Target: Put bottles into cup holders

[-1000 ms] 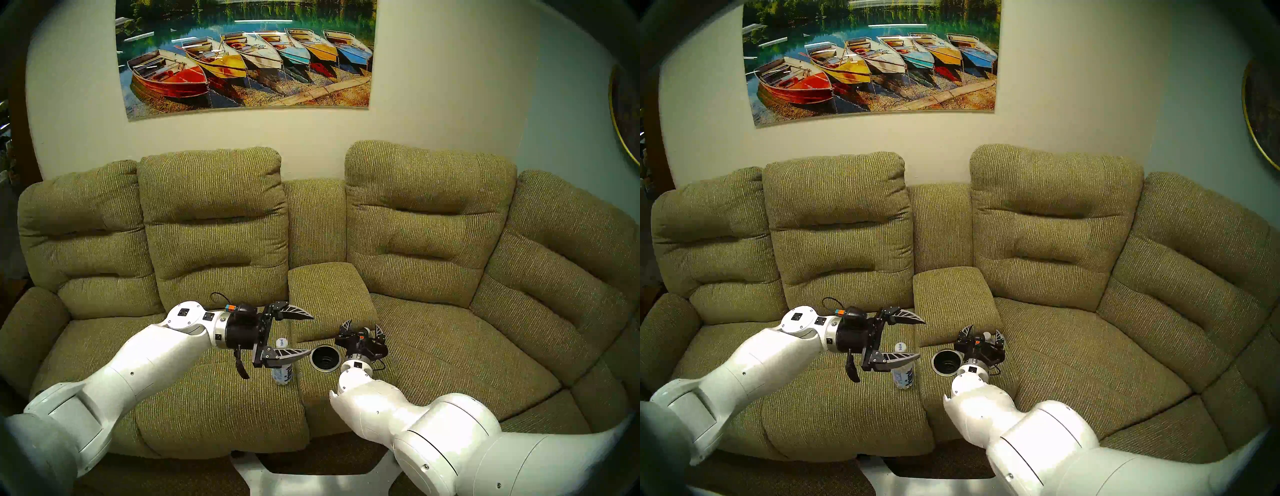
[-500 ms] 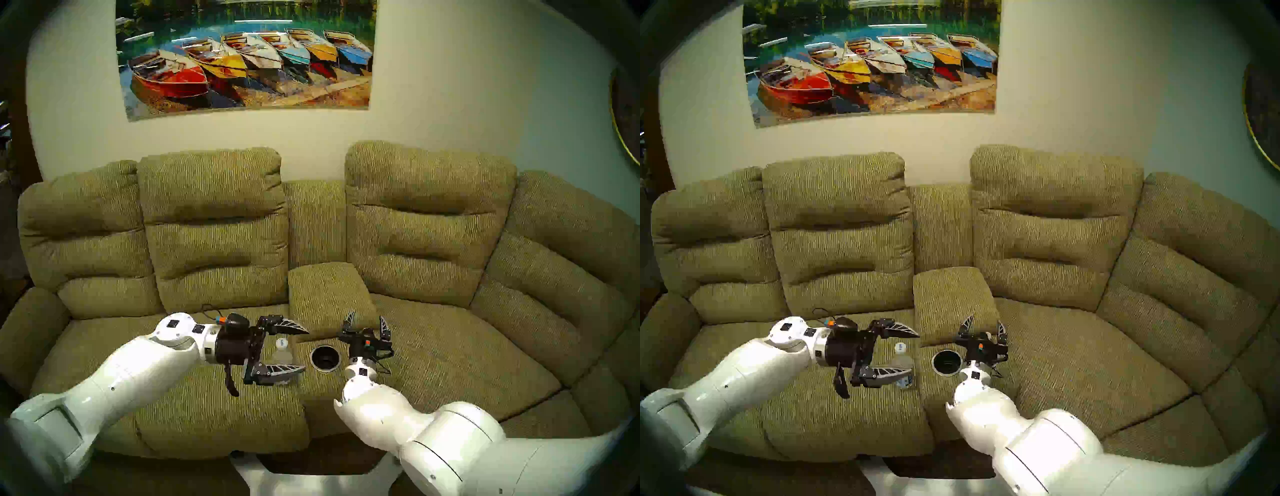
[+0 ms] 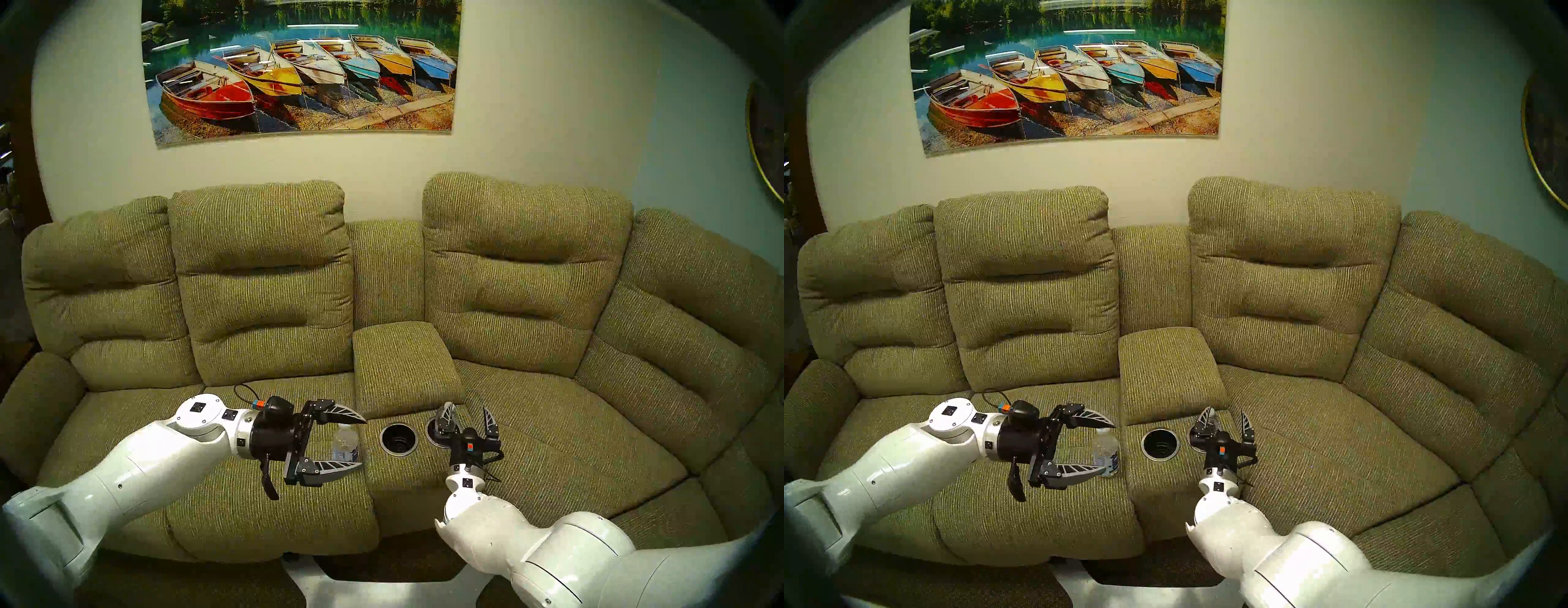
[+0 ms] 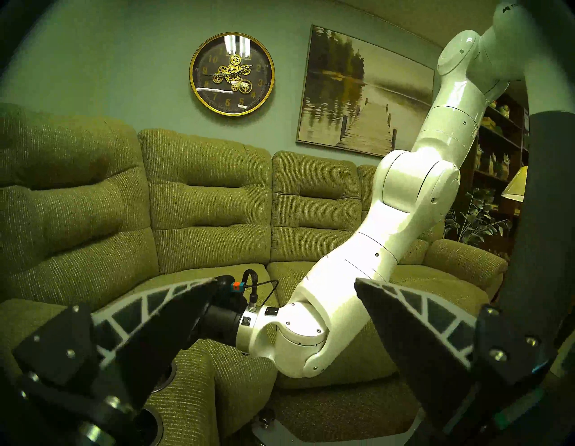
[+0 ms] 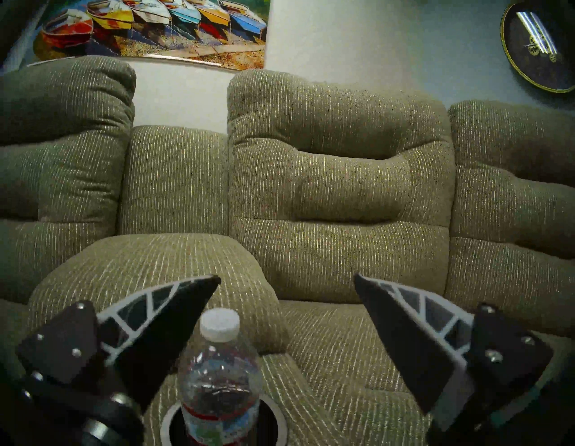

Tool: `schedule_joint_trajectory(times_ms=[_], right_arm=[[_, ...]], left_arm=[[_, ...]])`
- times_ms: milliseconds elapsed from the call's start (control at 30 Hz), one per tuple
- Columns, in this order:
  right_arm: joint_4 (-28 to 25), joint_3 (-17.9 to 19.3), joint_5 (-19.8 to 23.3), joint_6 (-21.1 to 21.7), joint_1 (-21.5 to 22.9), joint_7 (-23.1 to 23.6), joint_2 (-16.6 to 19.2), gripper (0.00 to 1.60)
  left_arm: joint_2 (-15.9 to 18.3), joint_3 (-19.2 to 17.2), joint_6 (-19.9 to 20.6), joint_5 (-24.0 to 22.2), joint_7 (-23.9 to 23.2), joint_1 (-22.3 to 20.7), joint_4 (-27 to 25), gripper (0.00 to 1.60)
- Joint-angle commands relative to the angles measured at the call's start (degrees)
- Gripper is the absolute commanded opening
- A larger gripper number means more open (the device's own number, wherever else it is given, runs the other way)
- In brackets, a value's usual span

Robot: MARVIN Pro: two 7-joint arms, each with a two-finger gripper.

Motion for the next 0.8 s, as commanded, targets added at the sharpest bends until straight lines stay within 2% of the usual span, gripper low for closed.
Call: schedule_joint_trajectory(times_ms=[0, 433, 767], right_arm=[[-2.38, -0.72, -1.32, -0.6, -1.35, -0.64, 2.36, 1.6], [-6.0, -1.85, -3.77, -0.6, -5.25, -1.82, 5.65, 1.6], [-10.64, -2.71, -5.99, -0.6, -8.53, -3.08, 8.67, 1.6]], left_arm=[[2.15, -0.38, 0.12, -0.3, 1.2, 2.06, -0.7, 1.6], [3.14, -0.91, 0.93, -0.16, 5.69, 3.36, 1.51, 1.6], [-0.29, -1.24, 2.23, 0.86, 11.92, 0.41, 6.1, 1.6]])
